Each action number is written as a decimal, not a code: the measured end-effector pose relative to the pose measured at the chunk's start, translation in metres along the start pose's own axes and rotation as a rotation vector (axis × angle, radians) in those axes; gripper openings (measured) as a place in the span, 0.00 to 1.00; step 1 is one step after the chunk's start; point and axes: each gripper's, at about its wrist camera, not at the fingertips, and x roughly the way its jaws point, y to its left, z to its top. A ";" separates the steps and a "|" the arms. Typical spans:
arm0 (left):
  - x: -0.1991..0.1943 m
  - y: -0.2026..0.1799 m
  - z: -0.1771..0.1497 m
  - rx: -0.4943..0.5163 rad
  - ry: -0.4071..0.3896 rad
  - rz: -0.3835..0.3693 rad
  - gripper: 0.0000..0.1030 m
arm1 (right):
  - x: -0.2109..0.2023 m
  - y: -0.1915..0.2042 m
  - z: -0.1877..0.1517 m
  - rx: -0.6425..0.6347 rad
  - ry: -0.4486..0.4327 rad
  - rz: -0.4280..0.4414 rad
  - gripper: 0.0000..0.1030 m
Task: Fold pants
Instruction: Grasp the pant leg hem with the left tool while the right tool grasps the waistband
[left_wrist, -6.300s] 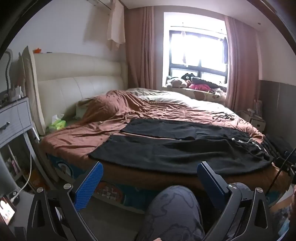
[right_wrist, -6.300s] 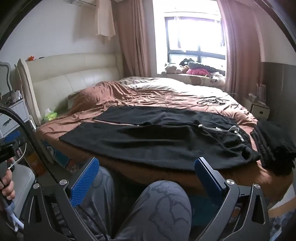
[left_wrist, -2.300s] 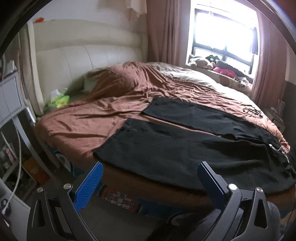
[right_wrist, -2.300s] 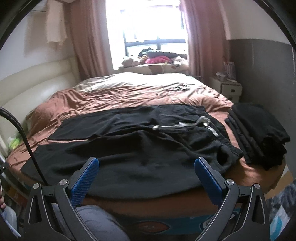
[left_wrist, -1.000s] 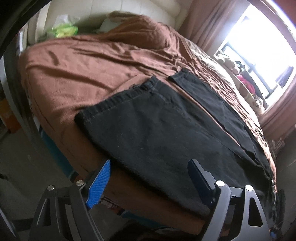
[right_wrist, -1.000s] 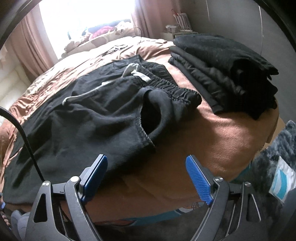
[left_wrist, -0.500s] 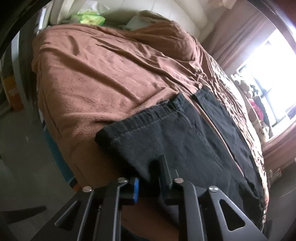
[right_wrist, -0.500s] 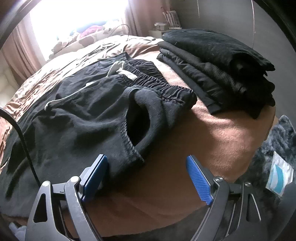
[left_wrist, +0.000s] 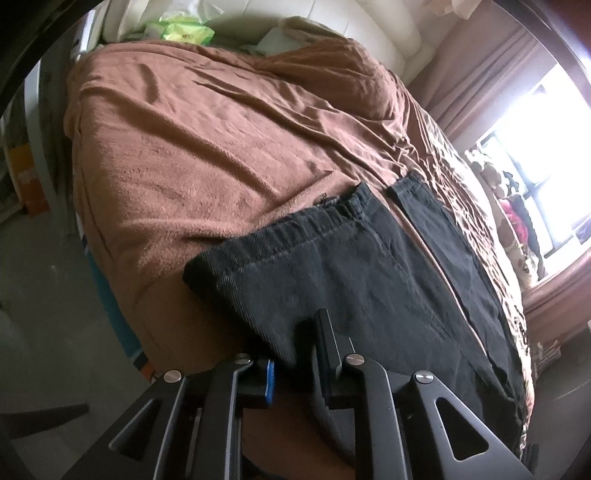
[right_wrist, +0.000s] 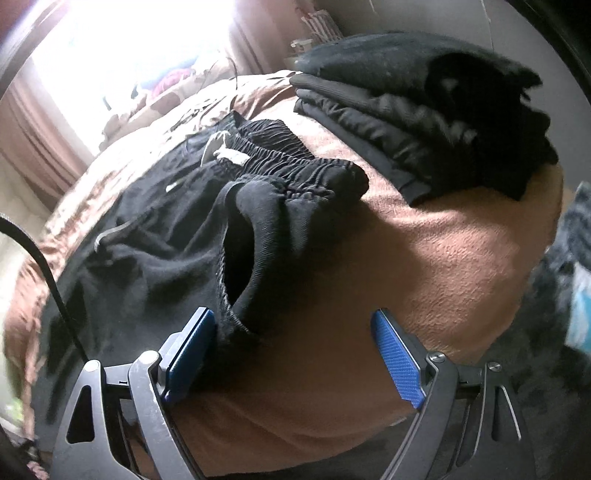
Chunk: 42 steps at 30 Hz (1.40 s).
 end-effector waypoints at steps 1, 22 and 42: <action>0.000 -0.001 0.001 0.003 -0.003 0.008 0.17 | 0.001 -0.005 0.002 0.016 -0.004 0.017 0.84; -0.025 -0.026 0.019 0.025 -0.080 -0.006 0.05 | 0.035 -0.053 0.062 0.222 -0.017 0.244 0.06; -0.049 -0.068 0.058 0.039 -0.153 -0.116 0.04 | -0.010 -0.023 0.093 0.214 -0.158 0.294 0.04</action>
